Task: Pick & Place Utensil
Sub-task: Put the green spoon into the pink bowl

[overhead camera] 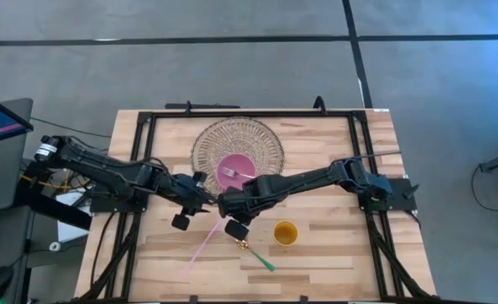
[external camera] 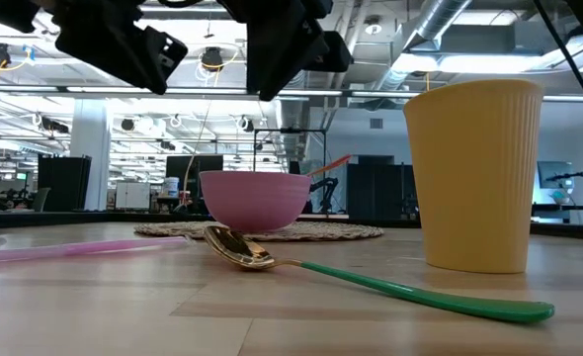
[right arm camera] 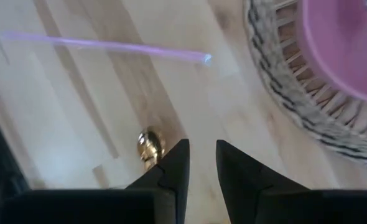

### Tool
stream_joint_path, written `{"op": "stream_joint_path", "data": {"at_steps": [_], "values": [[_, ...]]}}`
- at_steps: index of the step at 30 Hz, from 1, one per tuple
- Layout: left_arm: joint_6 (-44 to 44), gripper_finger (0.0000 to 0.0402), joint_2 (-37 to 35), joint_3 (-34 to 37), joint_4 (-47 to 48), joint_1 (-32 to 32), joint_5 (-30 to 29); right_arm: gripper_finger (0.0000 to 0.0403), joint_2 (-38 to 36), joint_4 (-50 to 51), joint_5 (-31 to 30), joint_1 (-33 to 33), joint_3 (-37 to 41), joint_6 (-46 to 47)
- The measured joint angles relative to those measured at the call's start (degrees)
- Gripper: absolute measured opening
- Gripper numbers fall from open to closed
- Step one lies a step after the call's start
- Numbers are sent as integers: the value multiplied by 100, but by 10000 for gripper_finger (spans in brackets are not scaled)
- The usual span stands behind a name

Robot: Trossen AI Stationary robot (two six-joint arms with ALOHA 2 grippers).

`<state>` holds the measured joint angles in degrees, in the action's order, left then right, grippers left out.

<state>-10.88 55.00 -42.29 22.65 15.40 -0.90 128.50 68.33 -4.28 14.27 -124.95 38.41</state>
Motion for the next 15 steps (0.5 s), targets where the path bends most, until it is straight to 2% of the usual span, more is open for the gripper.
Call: {"op": "stream_joint_path", "data": {"at_steps": [7,15], "values": [[562,102,195,-10,35,4,59,73,-155,347,-386,-62,6,19],[963,102,81,-24,320,4,451,73,-501,885,-1379,-73,-2,246]]}}
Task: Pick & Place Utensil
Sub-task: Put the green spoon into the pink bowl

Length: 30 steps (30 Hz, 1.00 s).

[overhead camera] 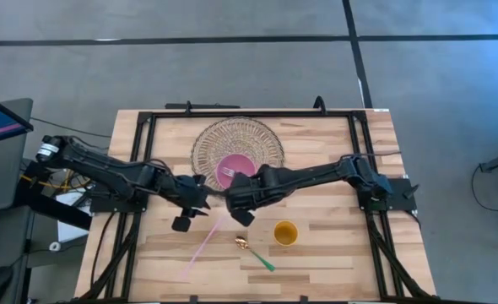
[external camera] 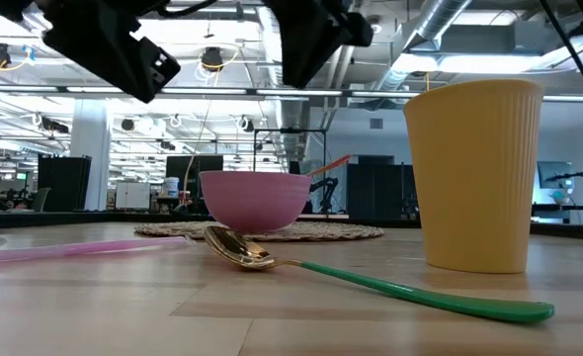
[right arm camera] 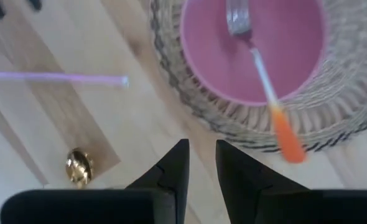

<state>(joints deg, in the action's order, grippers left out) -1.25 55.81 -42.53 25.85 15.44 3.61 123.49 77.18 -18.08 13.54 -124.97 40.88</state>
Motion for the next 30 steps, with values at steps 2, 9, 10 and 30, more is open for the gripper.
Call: {"op": "stream_joint_path", "data": {"at_steps": [2,9,10,30], "values": [[66,102,-24,-12,-7,9,152,73,-64,-6,-134,-30,-8,-9],[170,102,-54,10,-191,3,192,73,-99,161,-567,-329,-7,51],[164,102,-50,19,-309,-7,157,73,-83,147,-571,-390,-7,49],[-147,102,-50,23,-453,150,-502,73,-14,573,-716,-574,-9,71]]}}
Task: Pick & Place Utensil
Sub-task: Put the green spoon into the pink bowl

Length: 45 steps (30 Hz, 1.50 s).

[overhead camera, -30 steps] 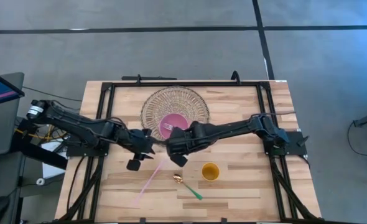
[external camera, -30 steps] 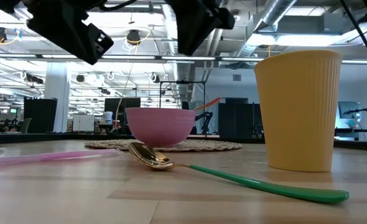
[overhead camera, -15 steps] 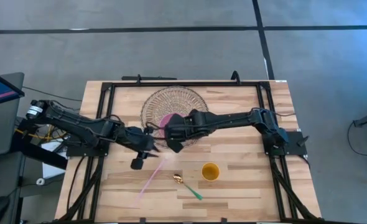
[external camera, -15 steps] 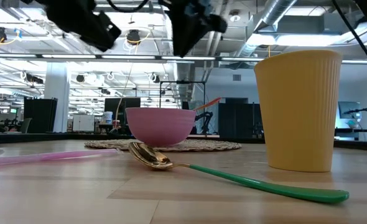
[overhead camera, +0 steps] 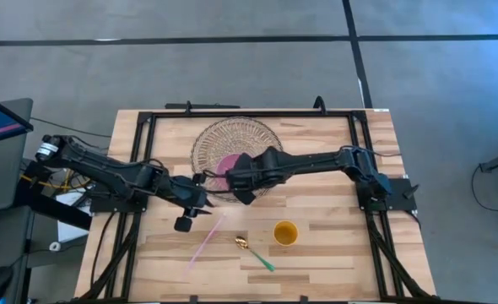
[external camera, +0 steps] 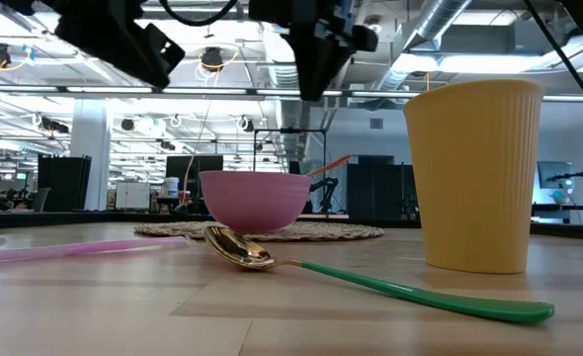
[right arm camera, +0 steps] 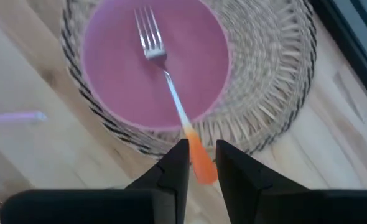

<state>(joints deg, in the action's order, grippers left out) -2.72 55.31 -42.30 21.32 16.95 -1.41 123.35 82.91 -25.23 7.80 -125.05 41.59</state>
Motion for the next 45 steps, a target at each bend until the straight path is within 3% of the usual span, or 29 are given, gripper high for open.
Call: {"op": "stream_joint_path", "data": {"at_steps": [11,19,27,34,40,45], "values": [[168,102,-573,0,1023,2,-20,73,-58,215,184,670,-2,391],[155,102,-970,0,1041,-2,-32,73,-57,234,901,1091,-2,539],[110,102,-1034,0,1039,-2,-36,73,-50,-313,1790,1400,121,288],[112,102,-1030,0,1041,-2,-35,70,-39,-699,3285,1382,730,181],[157,102,-1030,0,1041,0,-35,70,-303,-244,2557,1476,739,416],[268,102,-1027,0,1041,0,-35,70,-626,-603,2204,1578,734,-615]]}}
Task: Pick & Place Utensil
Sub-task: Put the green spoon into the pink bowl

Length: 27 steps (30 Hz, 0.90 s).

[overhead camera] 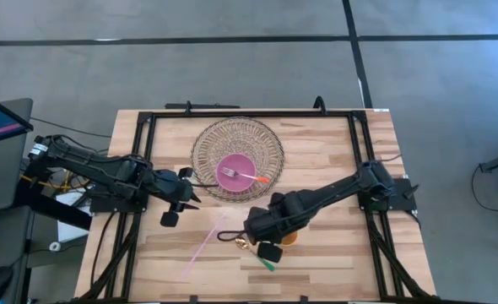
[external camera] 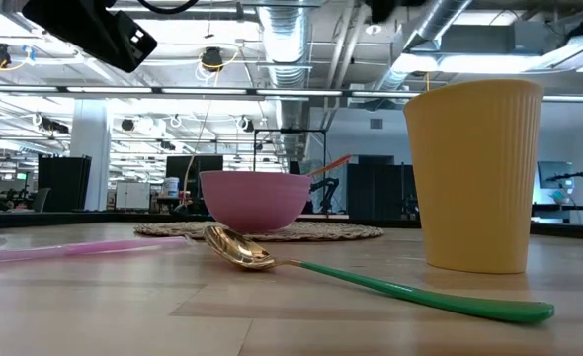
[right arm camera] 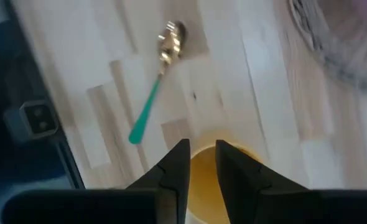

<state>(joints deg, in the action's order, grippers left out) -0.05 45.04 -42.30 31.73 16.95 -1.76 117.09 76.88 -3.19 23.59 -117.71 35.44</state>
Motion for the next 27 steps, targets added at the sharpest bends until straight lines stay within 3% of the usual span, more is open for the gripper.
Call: {"op": "stream_joint_path", "data": {"at_steps": [4,11,18,22,27], "values": [[273,102,7,0,-3,0,-17,70,-146,-524,207,83,114,-979],[397,102,13,347,-60,0,-17,70,-409,-1773,1006,188,1205,-1255],[379,102,13,382,-205,0,-17,70,-437,-3906,1134,12,2294,-31],[377,102,11,382,-275,0,-15,70,-425,-4026,1166,40,2475,264],[377,102,11,382,-301,0,-15,70,-423,-4011,756,79,2541,495]]}}
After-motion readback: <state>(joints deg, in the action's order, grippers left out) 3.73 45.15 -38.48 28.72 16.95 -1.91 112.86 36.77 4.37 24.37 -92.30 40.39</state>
